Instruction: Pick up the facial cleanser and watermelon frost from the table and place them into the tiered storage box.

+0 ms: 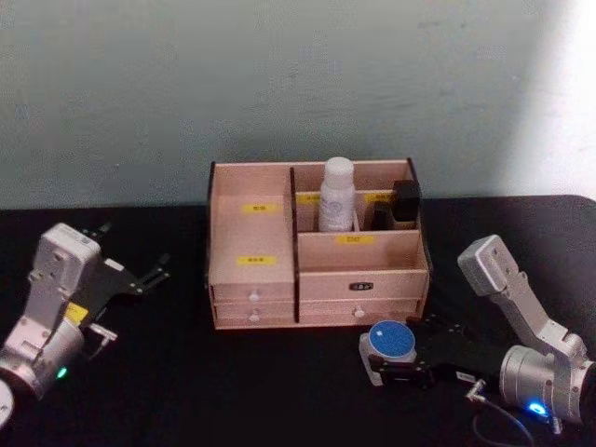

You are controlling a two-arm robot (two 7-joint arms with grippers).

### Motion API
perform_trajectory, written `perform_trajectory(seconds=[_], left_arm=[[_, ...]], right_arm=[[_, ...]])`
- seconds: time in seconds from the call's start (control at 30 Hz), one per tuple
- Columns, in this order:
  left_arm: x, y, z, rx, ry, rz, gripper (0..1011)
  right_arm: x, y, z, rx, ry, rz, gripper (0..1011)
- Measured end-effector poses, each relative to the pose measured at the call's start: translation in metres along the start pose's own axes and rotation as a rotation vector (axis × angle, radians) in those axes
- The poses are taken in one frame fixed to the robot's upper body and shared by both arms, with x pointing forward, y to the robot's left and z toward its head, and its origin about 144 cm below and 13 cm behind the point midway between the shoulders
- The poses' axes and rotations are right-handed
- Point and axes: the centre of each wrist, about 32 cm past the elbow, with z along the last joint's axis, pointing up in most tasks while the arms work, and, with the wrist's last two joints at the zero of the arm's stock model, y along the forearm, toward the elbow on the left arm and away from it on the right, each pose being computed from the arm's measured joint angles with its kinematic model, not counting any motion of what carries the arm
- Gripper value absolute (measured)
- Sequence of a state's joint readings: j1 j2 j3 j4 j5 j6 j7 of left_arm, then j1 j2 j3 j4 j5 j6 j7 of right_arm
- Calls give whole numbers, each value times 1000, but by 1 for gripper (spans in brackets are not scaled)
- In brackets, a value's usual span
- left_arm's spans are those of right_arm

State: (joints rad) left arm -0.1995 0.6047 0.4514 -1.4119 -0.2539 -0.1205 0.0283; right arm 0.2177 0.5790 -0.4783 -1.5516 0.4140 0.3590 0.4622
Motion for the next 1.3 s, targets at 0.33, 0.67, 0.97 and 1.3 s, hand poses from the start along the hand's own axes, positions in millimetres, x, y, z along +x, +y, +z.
perform_trajectory(seconds=[0.33,0.67,0.97,1.3], left_arm=[[0,0,0,0,0,0,1001],[0,0,0,0,0,0,1001],[0,0,0,0,0,0,1001],[0,0,0,0,0,0,1001]], right_arm=[[0,3,1,-4,-9,-1,1000],[-1,3,1,-6,-13,-3,1000],[-1,2,1,-5,-10,-3,907],[0,2,1,-4,-9,-2,708]])
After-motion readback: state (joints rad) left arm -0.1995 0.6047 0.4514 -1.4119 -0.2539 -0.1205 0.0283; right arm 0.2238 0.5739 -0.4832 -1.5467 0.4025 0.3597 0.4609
